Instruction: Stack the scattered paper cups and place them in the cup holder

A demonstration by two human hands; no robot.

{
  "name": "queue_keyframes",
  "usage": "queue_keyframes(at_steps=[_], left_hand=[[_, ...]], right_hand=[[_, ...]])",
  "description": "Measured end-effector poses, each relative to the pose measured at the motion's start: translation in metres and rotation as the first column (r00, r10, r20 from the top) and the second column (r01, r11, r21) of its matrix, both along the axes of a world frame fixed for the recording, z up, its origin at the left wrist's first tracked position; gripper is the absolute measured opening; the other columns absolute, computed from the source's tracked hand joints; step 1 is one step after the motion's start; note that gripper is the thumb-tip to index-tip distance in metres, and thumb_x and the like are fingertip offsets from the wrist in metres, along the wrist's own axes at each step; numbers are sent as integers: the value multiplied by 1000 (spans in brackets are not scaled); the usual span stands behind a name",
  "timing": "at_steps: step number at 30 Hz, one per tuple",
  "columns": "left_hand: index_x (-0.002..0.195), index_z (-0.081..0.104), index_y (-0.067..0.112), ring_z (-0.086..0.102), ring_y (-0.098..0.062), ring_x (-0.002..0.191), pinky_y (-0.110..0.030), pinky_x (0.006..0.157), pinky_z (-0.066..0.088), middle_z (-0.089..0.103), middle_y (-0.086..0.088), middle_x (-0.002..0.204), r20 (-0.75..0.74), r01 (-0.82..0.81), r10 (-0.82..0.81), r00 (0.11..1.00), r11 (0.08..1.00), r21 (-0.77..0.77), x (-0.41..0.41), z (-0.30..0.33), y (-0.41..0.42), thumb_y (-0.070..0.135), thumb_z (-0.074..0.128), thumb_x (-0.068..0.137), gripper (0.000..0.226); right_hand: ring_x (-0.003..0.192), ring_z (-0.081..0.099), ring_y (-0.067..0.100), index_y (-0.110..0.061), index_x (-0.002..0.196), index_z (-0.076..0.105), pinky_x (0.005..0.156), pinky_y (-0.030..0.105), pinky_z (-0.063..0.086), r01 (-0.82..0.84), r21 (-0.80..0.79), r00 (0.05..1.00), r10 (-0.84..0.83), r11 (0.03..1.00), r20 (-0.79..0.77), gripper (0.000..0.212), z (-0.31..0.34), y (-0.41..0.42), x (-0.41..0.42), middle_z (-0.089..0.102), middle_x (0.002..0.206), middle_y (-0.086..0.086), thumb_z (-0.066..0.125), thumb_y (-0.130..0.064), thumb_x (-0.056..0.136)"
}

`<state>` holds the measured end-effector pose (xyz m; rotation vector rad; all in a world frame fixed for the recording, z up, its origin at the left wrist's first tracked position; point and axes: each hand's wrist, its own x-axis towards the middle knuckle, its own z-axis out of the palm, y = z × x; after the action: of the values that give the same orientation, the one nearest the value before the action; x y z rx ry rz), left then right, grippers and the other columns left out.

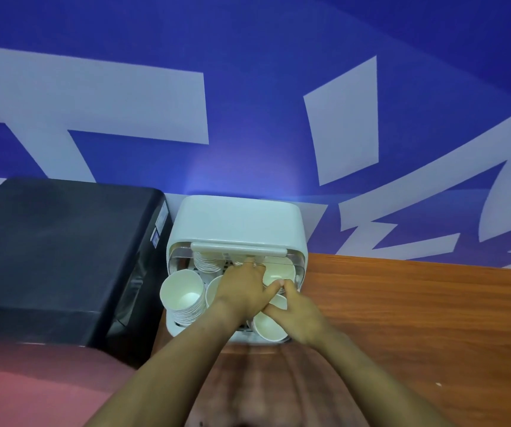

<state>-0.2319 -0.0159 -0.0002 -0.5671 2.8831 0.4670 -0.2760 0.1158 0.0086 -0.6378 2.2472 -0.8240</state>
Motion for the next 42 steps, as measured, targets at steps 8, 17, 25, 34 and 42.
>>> queue_keyframes(at_steps=[8, 17, 25, 34, 42], left_hand=[[146, 34, 29, 48, -26, 125, -39, 99, 37, 46, -3, 141, 36, -31, 35, 999, 994, -108, 5, 1, -6, 69, 19, 91, 69], [149, 16, 36, 38, -28, 132, -43, 102, 33, 31, -2, 151, 56, 35, -23, 998, 973, -227, 30, 11, -5, 65, 15, 94, 63], [148, 24, 30, 28, -26, 140, -51, 113, 15, 26, 1, 155, 70, -26, 44, 997, 969, -246, 57, 23, -19, 68, 11, 88, 72], [150, 13, 31, 4, -26, 147, -58, 115, 0, 14, 4, 158, 142, 23, 5, 990, 981, -192, 80, 33, -37, 52, 49, 82, 80], [147, 20, 23, 30, -20, 137, -52, 116, 1, 35, 1, 146, 59, 56, -48, 997, 988, -145, 60, 17, -29, 49, 64, 76, 88]], right_hand=[[94, 53, 13, -19, 111, 41, 69, 23, 38, 9, 51, 998, -6, 999, -62, 47, -2, -19, -8, 55, 101, -8, 68, -41, 81], [123, 50, 17, -23, 143, 30, 90, 22, 37, -6, -30, 1000, 5, 1000, -19, 70, 2, -19, -15, 53, 136, -1, 66, -30, 83], [130, 42, 20, -20, 145, 32, 91, 17, 30, -41, 61, 995, 46, 997, -88, 62, 15, 8, -4, 46, 142, 7, 60, -26, 90], [92, 66, 31, -13, 124, 52, 82, 46, 55, 150, 107, 976, -164, 983, 145, 38, -2, 11, 7, 60, 107, 7, 54, -15, 85], [72, 70, 37, -2, 102, 58, 71, 42, 57, 393, 88, 898, -403, 915, 177, 20, -6, 0, 1, 65, 71, 14, 43, -5, 89]])
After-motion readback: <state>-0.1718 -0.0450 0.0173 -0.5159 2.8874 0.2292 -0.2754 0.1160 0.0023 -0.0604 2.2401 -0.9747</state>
